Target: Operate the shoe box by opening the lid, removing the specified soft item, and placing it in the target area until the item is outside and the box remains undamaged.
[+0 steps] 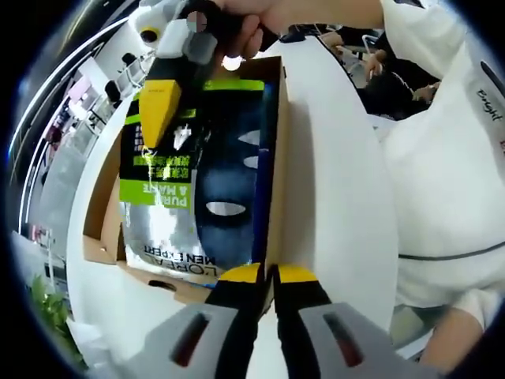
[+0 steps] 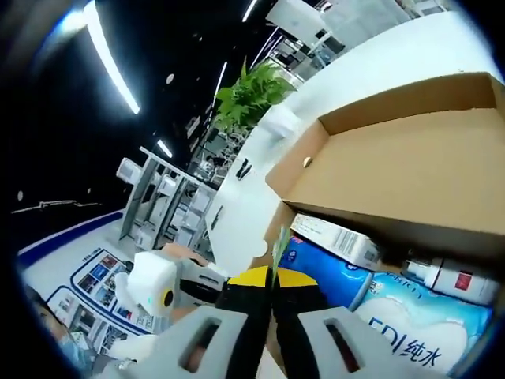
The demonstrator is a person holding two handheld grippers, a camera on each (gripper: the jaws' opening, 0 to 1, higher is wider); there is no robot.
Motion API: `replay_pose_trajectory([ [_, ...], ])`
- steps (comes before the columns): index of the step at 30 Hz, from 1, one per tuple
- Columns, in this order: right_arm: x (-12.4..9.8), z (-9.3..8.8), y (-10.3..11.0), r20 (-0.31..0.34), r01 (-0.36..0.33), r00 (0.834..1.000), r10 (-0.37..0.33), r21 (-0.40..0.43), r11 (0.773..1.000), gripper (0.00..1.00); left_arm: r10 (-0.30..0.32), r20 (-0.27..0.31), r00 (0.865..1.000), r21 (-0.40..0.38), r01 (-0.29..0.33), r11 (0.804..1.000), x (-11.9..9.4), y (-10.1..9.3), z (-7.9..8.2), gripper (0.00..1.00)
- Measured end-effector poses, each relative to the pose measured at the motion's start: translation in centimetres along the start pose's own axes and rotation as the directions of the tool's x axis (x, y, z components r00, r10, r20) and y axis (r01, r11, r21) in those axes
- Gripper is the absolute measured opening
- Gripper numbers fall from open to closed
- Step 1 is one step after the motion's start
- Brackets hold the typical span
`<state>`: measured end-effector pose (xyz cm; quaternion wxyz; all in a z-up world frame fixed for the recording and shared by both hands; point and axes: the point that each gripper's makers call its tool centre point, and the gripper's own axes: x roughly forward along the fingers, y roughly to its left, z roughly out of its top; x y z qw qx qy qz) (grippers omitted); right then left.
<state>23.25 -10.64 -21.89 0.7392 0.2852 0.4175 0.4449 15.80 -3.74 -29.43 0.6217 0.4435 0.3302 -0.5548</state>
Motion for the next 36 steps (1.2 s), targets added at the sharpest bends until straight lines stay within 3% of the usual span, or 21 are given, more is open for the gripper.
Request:
replay_pose_trajectory([
  [4,-1.0,0.5,0.6,0.016,-0.007,1.0,0.007,-0.018,1.0,0.0,0.0,0.002,1.0,-0.001,0.0,1.0,0.0,0.0,0.0,0.05],
  [6,-1.4,1.1,1.0,0.054,-0.008,0.998,0.012,-0.066,0.998,0.0,0.001,0.003,1.0,-0.002,-0.001,1.0,0.0,0.0,0.0,0.05],
  [11,-2.9,1.3,1.5,0.07,-0.027,0.997,0.029,-0.033,0.999,0.0,0.009,-0.001,1.0,0.002,-0.009,1.0,0.0,0.0,0.0,0.05],
  [36,-7.0,2.1,3.5,0.135,-0.102,0.985,0.106,-0.038,0.994,0.0,0.009,0.002,1.0,-0.005,-0.009,1.0,0.0,0.0,-0.1,0.05],
])
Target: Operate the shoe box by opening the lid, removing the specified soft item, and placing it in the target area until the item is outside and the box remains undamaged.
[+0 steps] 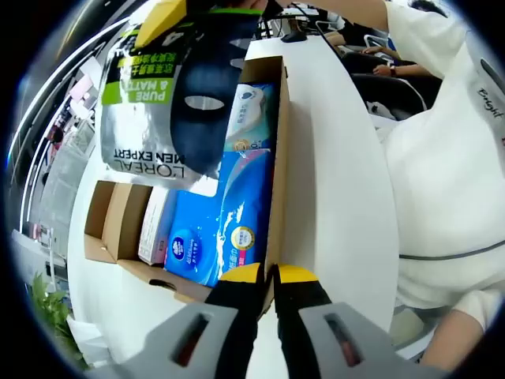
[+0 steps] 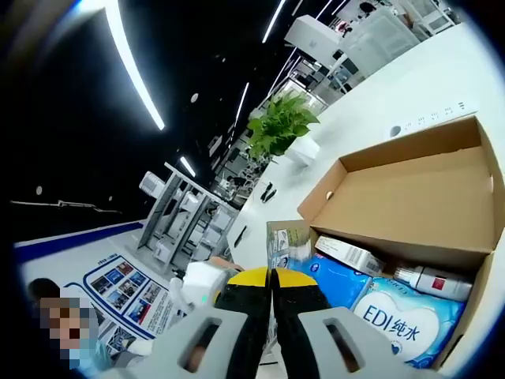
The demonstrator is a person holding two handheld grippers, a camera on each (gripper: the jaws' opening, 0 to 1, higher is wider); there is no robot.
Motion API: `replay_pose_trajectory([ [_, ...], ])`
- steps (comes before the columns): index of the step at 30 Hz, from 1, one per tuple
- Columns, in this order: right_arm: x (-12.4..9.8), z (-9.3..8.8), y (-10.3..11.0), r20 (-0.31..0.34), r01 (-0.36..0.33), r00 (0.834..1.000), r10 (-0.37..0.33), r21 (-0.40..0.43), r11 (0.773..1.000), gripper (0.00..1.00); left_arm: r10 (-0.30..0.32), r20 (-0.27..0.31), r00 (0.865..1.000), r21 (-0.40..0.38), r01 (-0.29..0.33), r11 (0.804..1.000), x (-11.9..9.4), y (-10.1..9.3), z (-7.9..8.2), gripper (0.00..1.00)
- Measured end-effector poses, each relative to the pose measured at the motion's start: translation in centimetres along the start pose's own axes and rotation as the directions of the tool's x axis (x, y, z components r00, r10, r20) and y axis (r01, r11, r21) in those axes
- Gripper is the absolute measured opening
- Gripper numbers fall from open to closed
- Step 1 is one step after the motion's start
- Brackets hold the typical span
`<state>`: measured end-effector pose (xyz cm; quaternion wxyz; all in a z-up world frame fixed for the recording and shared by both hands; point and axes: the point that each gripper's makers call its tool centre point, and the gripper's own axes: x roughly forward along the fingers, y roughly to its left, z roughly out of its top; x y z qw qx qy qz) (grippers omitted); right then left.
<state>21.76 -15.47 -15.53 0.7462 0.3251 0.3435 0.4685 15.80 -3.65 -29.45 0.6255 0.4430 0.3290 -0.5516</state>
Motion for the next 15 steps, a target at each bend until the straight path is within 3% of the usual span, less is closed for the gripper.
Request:
replay_pose_trajectory([
  [7,-1.7,-0.5,2.2,0.015,-0.084,0.996,0.084,-0.002,0.996,0.0,0.0,-0.002,1.0,-0.002,0.0,1.0,0.0,0.0,0.0,0.05],
  [15,-3.8,0.4,4.0,0.051,-0.145,0.988,0.146,-0.015,0.989,0.0,0.001,0.001,1.0,0.016,-0.001,1.0,0.0,0.0,0.0,0.05],
])
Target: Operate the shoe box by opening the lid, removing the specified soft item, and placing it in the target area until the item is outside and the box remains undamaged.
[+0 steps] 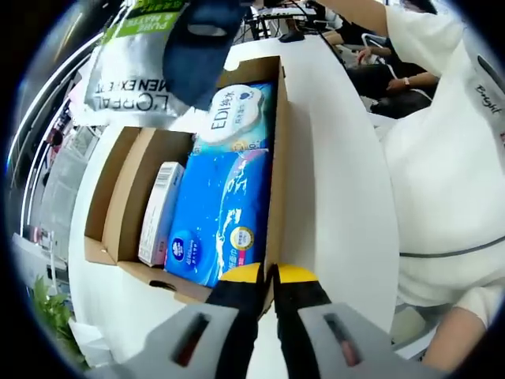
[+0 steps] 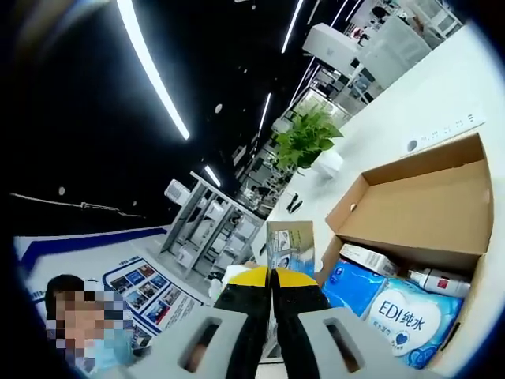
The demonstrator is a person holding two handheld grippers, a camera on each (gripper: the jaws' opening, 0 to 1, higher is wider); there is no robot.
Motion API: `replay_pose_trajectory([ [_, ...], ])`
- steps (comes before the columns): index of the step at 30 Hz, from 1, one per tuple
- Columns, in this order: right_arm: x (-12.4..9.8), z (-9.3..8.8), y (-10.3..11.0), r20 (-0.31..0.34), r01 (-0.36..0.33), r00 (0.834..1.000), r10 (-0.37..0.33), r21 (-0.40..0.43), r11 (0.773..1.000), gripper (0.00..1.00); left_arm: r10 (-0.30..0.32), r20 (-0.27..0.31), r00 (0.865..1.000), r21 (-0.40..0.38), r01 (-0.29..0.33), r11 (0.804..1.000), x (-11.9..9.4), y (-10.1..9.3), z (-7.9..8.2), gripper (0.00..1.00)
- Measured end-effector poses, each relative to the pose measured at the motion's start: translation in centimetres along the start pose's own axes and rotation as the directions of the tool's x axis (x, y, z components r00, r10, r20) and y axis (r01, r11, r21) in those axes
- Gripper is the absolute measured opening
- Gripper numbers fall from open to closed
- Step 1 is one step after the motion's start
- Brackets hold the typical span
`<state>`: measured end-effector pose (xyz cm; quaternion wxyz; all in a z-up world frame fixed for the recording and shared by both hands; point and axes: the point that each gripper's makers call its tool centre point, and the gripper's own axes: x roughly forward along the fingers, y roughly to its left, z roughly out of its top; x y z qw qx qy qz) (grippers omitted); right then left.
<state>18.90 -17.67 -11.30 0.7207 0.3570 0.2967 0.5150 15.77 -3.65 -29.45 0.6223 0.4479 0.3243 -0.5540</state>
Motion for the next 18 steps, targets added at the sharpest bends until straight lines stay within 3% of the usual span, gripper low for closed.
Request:
replay_pose_trajectory([
  [10,-2.8,0.7,1.9,0.01,-0.042,0.999,0.042,-0.02,0.999,0.0,0.017,-0.004,1.0,-0.01,-0.017,1.0,0.0,0.1,0.0,0.05],
  [14,-3.4,-0.5,3.1,0.01,-0.053,0.999,0.054,-0.037,0.998,0.0,0.018,-0.002,1.0,-0.01,-0.018,1.0,0.0,0.1,0.0,0.05],
  [18,-4.2,-0.4,3.4,0.028,-0.054,0.998,0.055,-0.05,0.997,0.0,0.017,0.0,1.0,-0.01,-0.017,1.0,0.0,0.1,0.0,0.05],
])
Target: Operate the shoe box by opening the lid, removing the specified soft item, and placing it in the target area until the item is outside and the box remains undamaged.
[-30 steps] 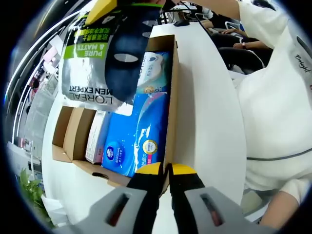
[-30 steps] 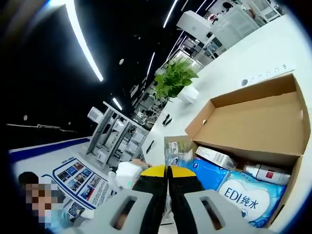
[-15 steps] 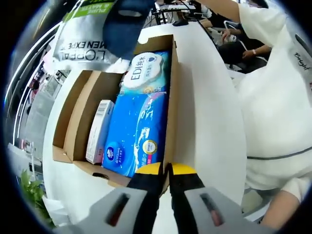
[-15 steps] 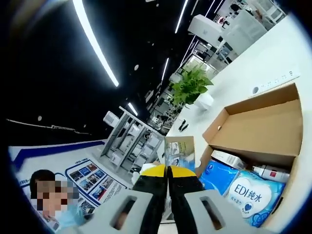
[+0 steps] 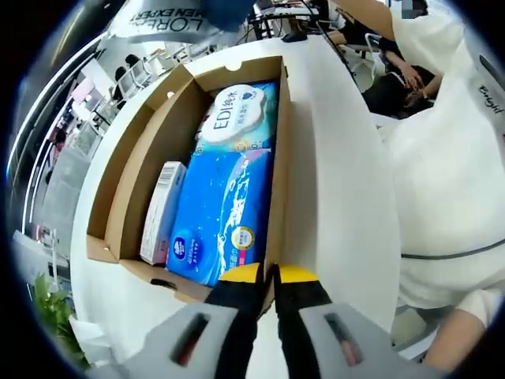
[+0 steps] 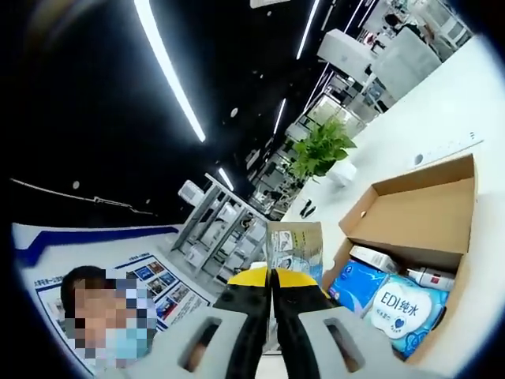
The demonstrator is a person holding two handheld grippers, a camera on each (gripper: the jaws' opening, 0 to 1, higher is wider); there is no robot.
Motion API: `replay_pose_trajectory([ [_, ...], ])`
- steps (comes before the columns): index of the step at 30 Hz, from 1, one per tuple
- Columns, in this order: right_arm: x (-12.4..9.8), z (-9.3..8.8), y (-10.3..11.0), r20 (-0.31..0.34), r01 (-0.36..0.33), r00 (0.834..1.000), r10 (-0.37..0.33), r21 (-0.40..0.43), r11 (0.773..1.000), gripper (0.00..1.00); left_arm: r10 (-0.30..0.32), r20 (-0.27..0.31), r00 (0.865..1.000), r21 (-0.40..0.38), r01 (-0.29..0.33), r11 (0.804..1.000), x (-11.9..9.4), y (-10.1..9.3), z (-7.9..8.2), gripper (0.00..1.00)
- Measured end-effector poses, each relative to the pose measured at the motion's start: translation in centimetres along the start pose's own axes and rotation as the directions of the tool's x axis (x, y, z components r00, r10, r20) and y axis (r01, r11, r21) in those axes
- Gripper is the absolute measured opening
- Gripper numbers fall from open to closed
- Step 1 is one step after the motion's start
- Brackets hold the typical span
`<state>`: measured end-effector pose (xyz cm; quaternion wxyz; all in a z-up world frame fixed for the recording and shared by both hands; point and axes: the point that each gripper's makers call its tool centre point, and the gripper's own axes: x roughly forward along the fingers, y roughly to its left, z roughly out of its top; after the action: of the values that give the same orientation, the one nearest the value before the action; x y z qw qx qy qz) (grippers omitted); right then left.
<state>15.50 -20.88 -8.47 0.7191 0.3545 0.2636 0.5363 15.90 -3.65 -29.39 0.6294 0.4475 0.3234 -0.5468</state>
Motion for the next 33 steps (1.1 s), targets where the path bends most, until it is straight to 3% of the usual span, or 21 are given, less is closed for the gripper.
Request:
replay_pose_trajectory([
  [15,-2.1,1.5,0.0,0.049,-0.006,0.999,0.006,-0.002,1.0,0.0,-0.004,0.004,1.0,0.004,0.004,1.0,0.0,0.0,0.0,0.05],
  [20,-2.2,0.6,0.8,0.042,-0.003,0.999,0.004,-0.021,1.0,0.0,-0.006,0.007,1.0,0.003,0.006,1.0,0.0,0.0,0.0,0.05],
  [33,-4.5,1.7,1.1,0.094,-0.003,0.996,0.006,-0.034,0.999,0.0,-0.006,0.011,1.0,0.001,0.006,1.0,0.0,0.0,0.0,0.05],
])
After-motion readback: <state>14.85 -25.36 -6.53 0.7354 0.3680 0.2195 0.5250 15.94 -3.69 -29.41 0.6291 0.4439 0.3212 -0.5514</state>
